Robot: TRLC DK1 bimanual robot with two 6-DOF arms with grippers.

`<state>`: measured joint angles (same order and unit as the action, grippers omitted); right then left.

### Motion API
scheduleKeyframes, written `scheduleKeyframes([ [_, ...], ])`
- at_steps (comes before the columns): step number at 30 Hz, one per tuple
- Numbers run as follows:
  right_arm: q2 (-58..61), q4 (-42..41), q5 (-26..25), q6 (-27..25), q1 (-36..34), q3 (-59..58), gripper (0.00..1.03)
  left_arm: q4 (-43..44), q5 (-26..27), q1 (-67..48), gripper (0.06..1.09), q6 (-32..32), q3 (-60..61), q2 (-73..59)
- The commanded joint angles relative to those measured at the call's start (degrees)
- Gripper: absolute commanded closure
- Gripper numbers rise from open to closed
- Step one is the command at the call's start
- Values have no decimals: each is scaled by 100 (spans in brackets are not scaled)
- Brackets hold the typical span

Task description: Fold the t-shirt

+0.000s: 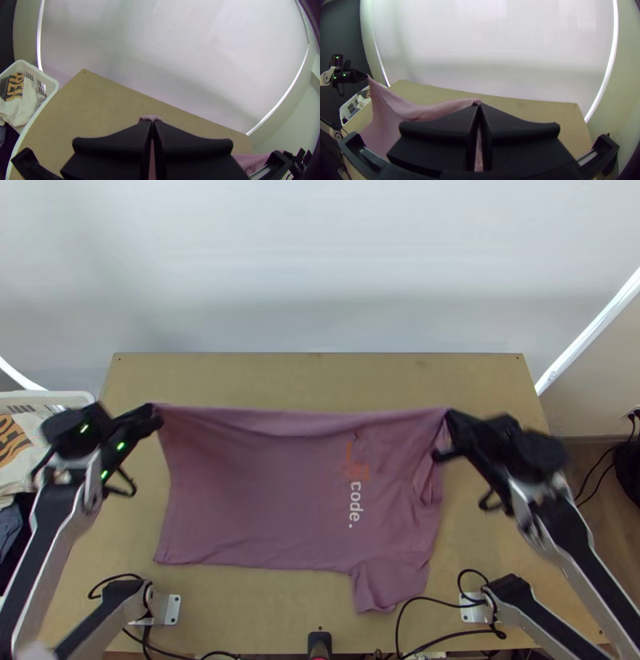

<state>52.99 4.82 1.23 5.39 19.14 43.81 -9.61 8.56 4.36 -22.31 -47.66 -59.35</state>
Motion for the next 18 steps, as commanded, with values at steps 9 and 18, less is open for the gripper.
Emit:
scheduleKeyframes([
  [9,3129,-807,720,507,-824,1516,100,214,58,-5,105,209,-1738,-3126],
  [18,4729,-790,773,692,-938,2694,100,-94,41,100,105,297,-3074,-4761],
])
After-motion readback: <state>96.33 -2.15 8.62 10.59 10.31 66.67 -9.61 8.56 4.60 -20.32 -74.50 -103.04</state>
